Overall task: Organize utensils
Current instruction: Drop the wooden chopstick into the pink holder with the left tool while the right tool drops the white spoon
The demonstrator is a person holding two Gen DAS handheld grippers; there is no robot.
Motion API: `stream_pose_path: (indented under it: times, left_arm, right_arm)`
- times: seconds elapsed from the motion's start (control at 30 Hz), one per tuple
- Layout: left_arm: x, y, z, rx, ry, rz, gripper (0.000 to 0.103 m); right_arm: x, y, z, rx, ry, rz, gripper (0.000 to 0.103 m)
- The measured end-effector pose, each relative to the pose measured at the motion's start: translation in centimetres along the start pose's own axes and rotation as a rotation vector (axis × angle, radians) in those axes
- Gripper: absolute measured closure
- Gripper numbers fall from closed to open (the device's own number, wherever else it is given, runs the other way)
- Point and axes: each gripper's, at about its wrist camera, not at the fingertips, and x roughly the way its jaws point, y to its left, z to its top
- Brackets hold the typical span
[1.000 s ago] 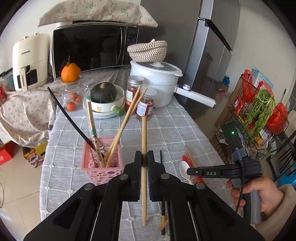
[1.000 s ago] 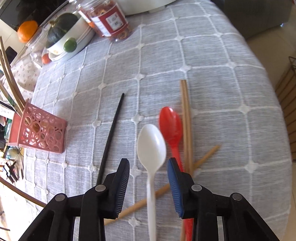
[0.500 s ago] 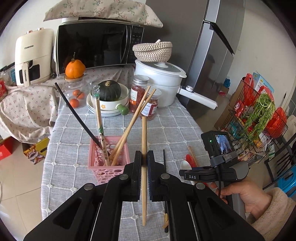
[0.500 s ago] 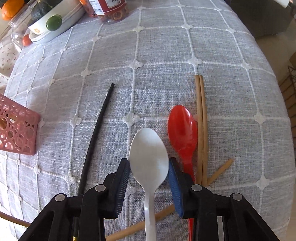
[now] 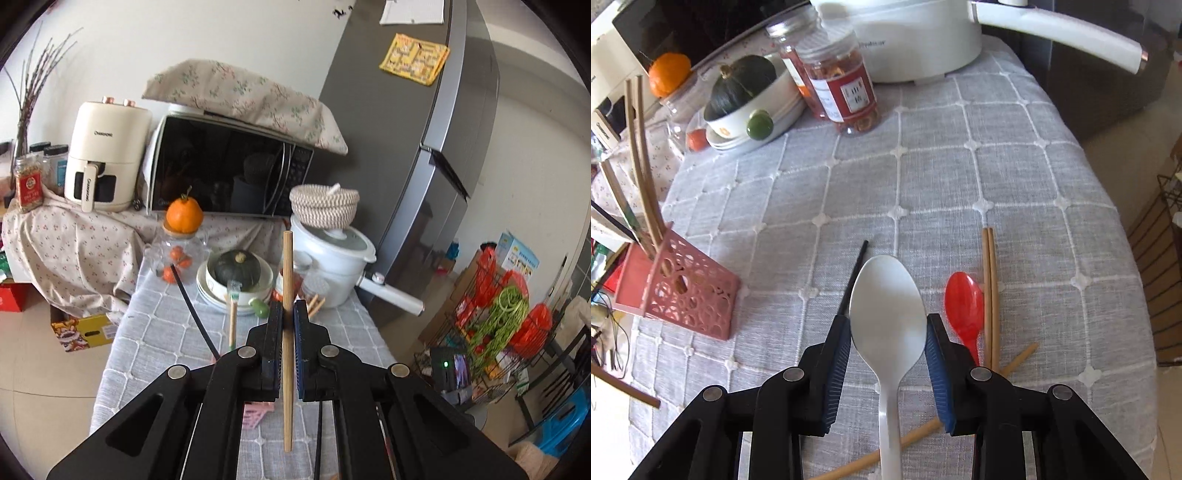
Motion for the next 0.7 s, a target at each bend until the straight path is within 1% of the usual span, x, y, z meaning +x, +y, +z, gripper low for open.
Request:
stream_pose_path:
  times: [0.07, 0.13, 0.27, 0.4, 0.5, 0.6, 0.7]
  left_arm:
    - [-0.8, 0.5, 0.8, -0.017, -0.068, 0.018, 0.098]
    - [-1.3, 1.1, 1.3, -0.036, -0.119, 0.035, 0.098]
    - [-0.4, 1.9, 1.4, -0.034, -0.155, 0.099, 0.098]
    - [1.5, 2.5, 0.7, -0.025, -0.149, 0.148, 0.098]
    - [2.8, 3.0, 0.2, -0.030, -0.140, 0.156, 0.098]
    - [4.4, 3.4, -0.4, -0.035, -0.111, 0.166, 0.098]
    - [6.0, 4.1, -1.0, -0.059, -0.064, 0.170, 0.098]
  right_arm:
    - [-0.9, 0.1, -0.2, 0.006, -0.024, 0.019, 0.067]
    - [-1.5, 0.5, -0.3, 0.011, -0.047, 0.031, 0.067]
    - [-2.5, 0.6, -0.3, 0.009, -0.082, 0.048, 0.067]
    - [-2.7, 0.6, -0.4, 0.011, -0.096, 0.051, 0.067]
    - [-3.2, 0.7, -0.3, 0.016, -0.121, 0.061, 0.067]
    - [-3.8, 0.8, -0.1, 0.016, -0.155, 0.077, 0.067]
    - [-3.9, 1.2, -0.1, 0.006, -0.174, 0.084, 0.067]
